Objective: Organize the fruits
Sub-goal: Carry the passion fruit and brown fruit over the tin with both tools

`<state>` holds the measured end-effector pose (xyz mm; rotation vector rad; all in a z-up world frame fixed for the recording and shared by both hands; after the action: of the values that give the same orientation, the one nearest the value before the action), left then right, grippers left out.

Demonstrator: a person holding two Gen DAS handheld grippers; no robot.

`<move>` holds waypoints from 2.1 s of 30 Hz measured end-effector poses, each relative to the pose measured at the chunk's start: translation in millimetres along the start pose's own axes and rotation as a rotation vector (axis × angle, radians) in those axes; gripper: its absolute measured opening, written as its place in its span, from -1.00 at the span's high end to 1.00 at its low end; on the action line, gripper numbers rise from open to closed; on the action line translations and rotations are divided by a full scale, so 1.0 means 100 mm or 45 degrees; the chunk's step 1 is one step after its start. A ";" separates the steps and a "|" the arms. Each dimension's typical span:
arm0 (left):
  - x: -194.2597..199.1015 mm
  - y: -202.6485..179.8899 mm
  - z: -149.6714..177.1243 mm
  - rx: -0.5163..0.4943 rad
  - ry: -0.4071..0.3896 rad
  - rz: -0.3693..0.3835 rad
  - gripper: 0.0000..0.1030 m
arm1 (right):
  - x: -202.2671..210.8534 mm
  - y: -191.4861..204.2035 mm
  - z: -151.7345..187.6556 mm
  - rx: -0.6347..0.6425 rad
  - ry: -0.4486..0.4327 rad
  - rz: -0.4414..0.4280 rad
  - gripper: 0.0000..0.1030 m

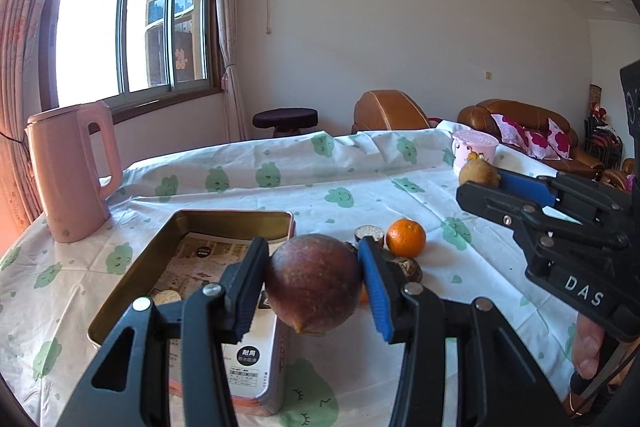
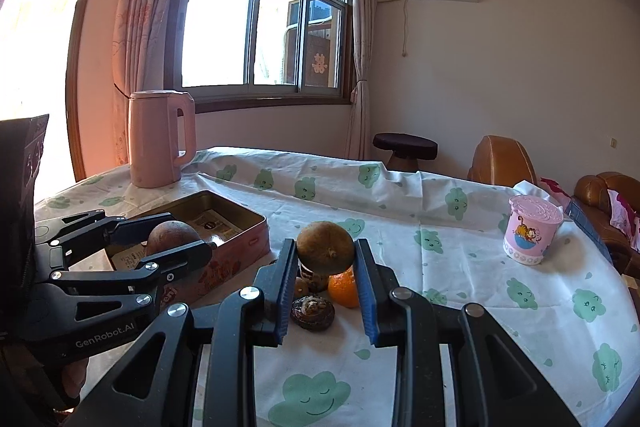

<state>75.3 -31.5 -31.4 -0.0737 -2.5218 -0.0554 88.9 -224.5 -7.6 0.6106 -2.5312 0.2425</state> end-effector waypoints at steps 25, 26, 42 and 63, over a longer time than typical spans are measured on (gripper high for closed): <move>-0.03 0.74 0.00 0.157 -0.002 -0.146 0.06 | -0.43 0.66 -0.33 0.111 0.026 -0.127 0.42; -0.03 0.76 0.00 0.159 -0.002 -0.151 0.06 | -0.45 0.68 -0.34 0.113 0.027 -0.130 0.42; -0.09 1.09 0.07 0.221 0.028 -0.209 0.06 | -0.70 1.04 -0.36 0.156 0.063 -0.201 0.42; -0.21 1.24 0.15 0.249 0.117 -0.201 0.06 | -0.95 1.26 -0.23 0.171 0.162 -0.269 0.41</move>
<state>91.6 92.0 -52.8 0.2024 -2.4235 0.1211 112.7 -71.0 -44.8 0.8800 -2.3206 0.3646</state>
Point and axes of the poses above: each gripper's, at about its wrist camera, not at the fingertips, and x roughly against the way its jaws point, y to its left, z to its underside, the point moved 2 cm from there along -x, roughly the way its jaws point, and after that the axes turned 11 degrees about y, right-handed, at the moved point
